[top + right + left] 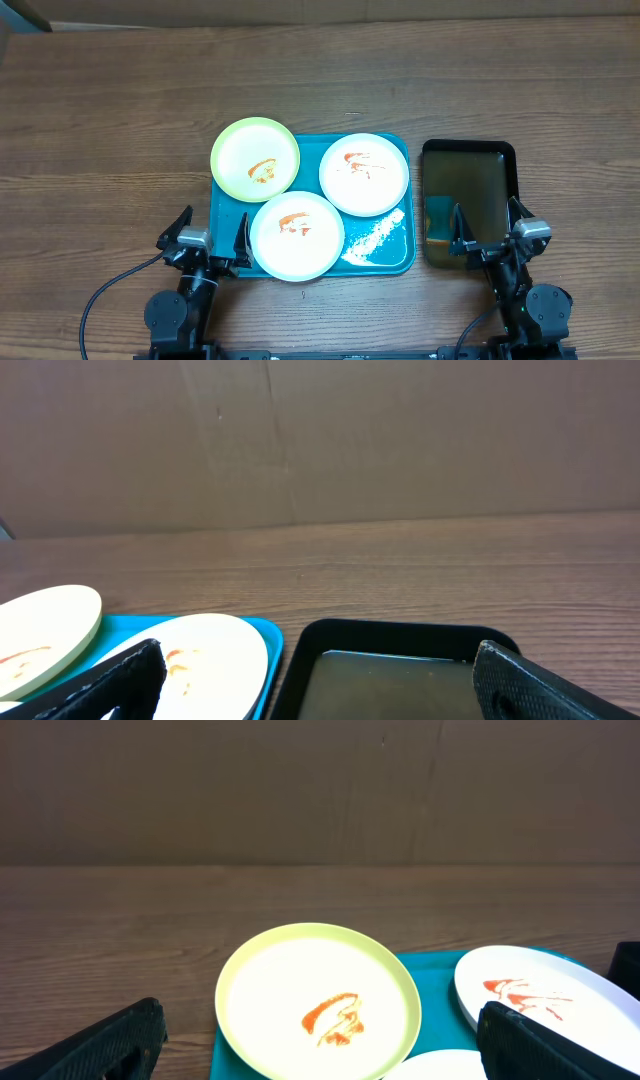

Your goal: Clean dirty plates on tray and stack at the side

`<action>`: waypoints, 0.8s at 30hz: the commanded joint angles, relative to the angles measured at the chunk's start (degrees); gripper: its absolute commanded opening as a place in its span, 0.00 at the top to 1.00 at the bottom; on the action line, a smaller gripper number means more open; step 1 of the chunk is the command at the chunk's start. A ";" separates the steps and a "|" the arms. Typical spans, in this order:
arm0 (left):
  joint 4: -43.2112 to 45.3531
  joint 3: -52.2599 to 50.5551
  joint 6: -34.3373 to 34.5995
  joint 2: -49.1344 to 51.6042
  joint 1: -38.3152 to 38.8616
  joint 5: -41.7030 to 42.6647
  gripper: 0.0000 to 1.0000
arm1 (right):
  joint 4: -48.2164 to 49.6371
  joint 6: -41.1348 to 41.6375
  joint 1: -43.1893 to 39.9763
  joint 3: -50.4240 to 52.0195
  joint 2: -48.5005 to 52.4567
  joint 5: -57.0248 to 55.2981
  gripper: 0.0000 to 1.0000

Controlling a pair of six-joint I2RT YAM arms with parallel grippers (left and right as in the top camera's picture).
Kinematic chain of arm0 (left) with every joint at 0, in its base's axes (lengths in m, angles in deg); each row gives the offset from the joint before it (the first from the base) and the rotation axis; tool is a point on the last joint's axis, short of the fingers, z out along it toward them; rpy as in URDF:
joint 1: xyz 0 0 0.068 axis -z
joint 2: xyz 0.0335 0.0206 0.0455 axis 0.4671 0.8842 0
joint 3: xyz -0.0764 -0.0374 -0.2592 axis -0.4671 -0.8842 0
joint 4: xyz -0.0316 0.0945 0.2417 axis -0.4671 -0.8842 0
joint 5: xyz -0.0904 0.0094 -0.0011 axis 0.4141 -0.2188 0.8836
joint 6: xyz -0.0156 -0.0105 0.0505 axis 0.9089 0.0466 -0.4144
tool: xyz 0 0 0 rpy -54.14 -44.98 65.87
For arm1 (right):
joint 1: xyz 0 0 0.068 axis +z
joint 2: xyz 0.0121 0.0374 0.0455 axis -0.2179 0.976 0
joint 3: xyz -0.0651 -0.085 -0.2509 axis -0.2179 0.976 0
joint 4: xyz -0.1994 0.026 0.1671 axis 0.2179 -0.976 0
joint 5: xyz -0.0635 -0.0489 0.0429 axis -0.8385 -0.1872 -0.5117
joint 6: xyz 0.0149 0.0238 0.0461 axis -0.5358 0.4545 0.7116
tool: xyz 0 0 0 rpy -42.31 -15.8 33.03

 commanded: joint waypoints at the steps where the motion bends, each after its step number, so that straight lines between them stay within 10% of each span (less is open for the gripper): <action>1: 0.02 -0.22 -1.29 -0.42 0.33 -0.37 0.00 | 0.44 -0.37 -0.28 0.59 -0.57 0.22 0.00; 24: 0.00 -0.22 -0.63 -0.42 0.33 -0.59 0.00 | 0.48 -0.15 -0.28 0.59 -0.57 0.33 0.00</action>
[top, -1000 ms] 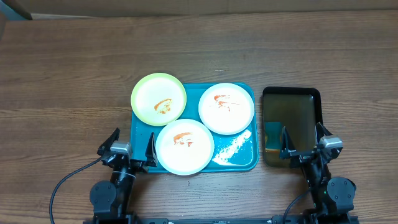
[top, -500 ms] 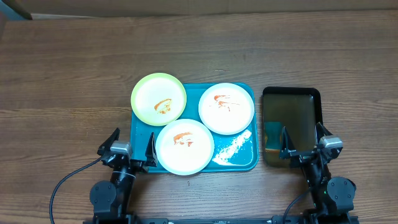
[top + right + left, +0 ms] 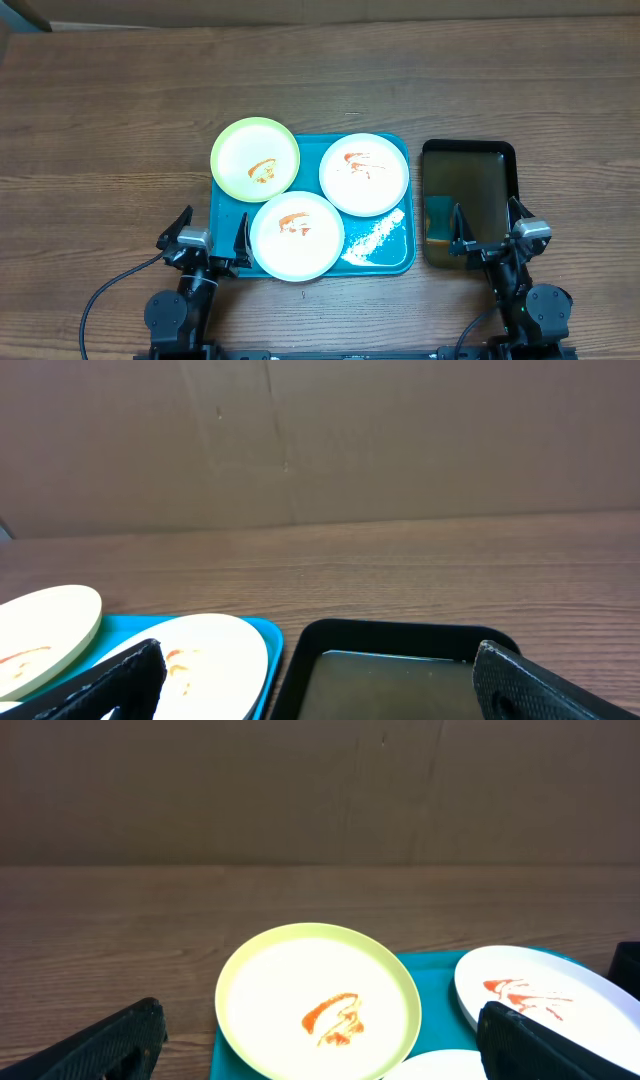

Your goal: Clean dirty plates on tray and stack at the side

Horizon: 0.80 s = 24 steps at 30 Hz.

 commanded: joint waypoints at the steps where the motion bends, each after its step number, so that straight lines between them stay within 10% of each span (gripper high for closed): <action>1: 0.00 -0.22 -0.61 -0.42 0.33 -0.57 0.00 | 0.48 0.79 -0.28 0.59 -0.57 0.31 0.00; 11: -2.47 1.22 1.97 -0.42 0.33 -0.79 0.00 | -2.47 10.86 -0.28 -1.75 -0.39 -0.85 0.00; 24: -33.92 31.58 2.38 19.54 0.33 -2.05 0.00 | -20.35 14.80 -0.28 -26.51 21.62 1.88 0.00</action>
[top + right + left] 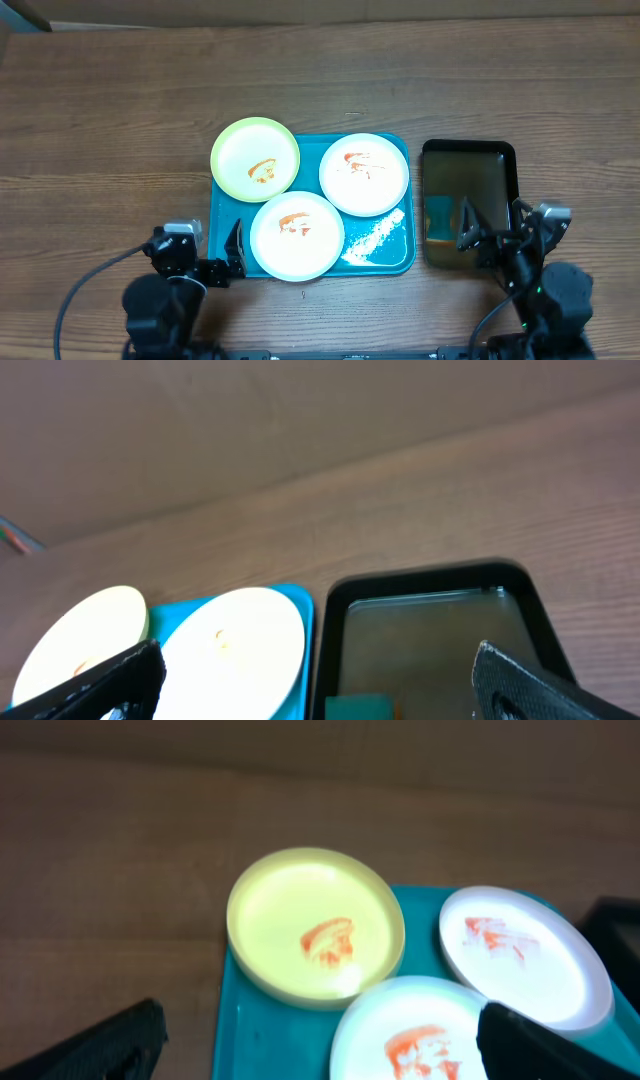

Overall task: Clean dirty plates on tray and stack at the side
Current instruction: 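Move left gripper to the front white plate rim and grasp it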

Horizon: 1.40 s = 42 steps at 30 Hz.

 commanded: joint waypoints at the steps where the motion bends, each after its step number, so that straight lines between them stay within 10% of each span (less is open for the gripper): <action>1: -8.28 11.28 0.63 9.75 0.33 -0.28 0.00 | -3.45 2.67 -0.28 -8.98 9.07 2.49 0.00; 12: -32.17 32.13 0.63 35.50 0.33 3.19 0.00 | -23.23 2.73 -0.28 -31.43 33.31 3.96 0.00; 24: -32.24 32.35 0.63 53.92 0.33 13.14 0.00 | -24.00 2.60 -0.28 -32.89 42.27 6.29 0.00; 42: -26.05 32.35 -2.86 75.71 1.46 12.83 0.27 | -25.62 2.58 -0.28 -32.89 46.84 6.51 0.00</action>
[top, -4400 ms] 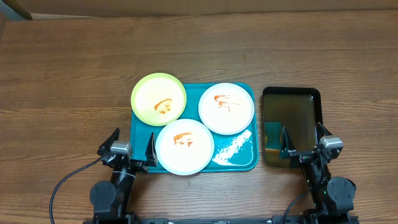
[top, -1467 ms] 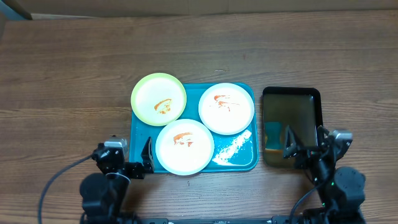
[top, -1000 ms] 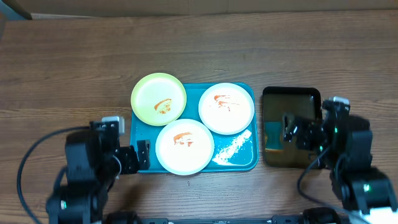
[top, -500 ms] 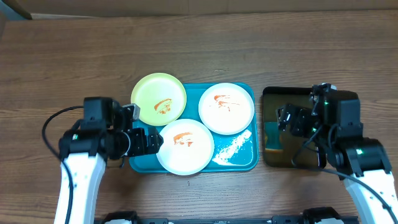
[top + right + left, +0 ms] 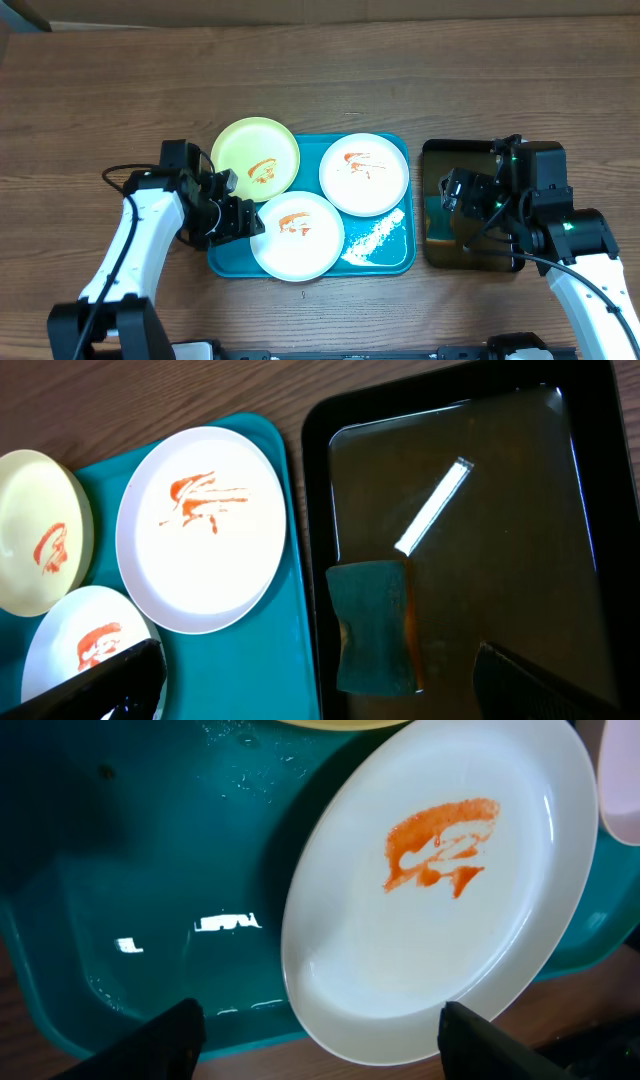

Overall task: Clean dirty plates on tray and stack at the side
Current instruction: 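Move left gripper to the front white plate rim and grasp it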

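Note:
Three plates smeared with red sauce lie on the teal tray (image 5: pixel 380 262): a yellow-green plate (image 5: pixel 255 160) at the far left, a white plate (image 5: pixel 364 174) at the far right, and a near white plate (image 5: pixel 297 235). My left gripper (image 5: pixel 233 207) hovers open over the tray's left part. In the left wrist view, the near white plate (image 5: pixel 440 890) lies just ahead of its fingers (image 5: pixel 170 1040). My right gripper (image 5: pixel 457 195) hangs open above the black tray (image 5: pixel 505 150). The dark green sponge (image 5: pixel 372 625) lies below it, in shallow water.
White crumbs or foam (image 5: pixel 375 237) lie on the teal tray's near right part. The black tray of water (image 5: pixel 520 480) stands right of the teal tray. Bare wooden table (image 5: pixel 100 90) lies on the left and at the back.
Both arms have left the near table edge. The left gripper is now low over the tray beside the near white plate. The right gripper is now over the black tray, above the sponge.
At the two oldest moments both arms rested at the near edge, open, looking level across the table. Then both had risen with their cameras tilted down at the trays. Now the left is over the teal tray and the right over the black one. The plates have not moved.

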`<action>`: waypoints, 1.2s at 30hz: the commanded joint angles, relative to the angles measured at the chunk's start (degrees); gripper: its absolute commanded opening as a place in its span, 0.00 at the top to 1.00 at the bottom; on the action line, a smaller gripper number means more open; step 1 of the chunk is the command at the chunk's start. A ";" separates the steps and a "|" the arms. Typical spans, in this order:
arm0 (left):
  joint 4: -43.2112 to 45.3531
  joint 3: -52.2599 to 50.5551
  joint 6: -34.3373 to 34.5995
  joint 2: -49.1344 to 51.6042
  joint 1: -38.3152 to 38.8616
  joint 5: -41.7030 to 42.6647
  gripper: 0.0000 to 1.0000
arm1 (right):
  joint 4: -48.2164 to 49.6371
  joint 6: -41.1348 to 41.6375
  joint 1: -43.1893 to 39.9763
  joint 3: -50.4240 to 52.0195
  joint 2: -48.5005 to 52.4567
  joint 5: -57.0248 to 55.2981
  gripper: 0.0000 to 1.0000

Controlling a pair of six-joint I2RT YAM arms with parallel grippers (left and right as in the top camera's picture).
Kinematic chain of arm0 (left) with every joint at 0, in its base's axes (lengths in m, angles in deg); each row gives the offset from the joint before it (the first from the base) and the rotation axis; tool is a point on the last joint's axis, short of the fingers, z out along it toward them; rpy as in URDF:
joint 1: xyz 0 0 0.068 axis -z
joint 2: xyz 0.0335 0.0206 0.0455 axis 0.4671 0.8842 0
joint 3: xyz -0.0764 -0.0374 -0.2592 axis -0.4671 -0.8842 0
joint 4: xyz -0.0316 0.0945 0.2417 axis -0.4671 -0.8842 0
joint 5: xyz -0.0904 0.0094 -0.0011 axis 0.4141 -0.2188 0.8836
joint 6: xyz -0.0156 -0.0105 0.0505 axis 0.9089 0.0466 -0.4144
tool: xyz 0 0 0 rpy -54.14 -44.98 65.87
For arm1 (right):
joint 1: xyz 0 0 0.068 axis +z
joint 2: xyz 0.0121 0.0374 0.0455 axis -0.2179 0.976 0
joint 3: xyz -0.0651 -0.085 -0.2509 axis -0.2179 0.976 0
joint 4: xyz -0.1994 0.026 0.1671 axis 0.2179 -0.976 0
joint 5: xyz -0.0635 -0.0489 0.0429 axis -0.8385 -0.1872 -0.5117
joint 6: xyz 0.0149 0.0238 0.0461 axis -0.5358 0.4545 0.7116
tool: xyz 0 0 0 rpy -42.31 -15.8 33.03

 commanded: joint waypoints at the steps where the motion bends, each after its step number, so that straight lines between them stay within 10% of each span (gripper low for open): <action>1: 1.57 1.22 -2.29 2.32 1.57 0.79 0.29 | 0.13 0.02 -0.28 -1.25 -0.09 0.24 0.00; 18: 2.78 1.16 4.13 8.74 10.64 -10.51 0.34 | 0.09 0.02 -0.28 -1.25 -0.09 0.24 0.00; 23: 2.62 1.16 4.26 10.88 10.67 -10.47 0.59 | 0.07 0.02 -0.28 -1.25 -0.09 0.24 0.00; 36: 2.78 1.16 4.24 11.06 10.67 -10.49 0.84 | 0.28 0.02 -0.28 -1.25 -0.09 0.22 0.00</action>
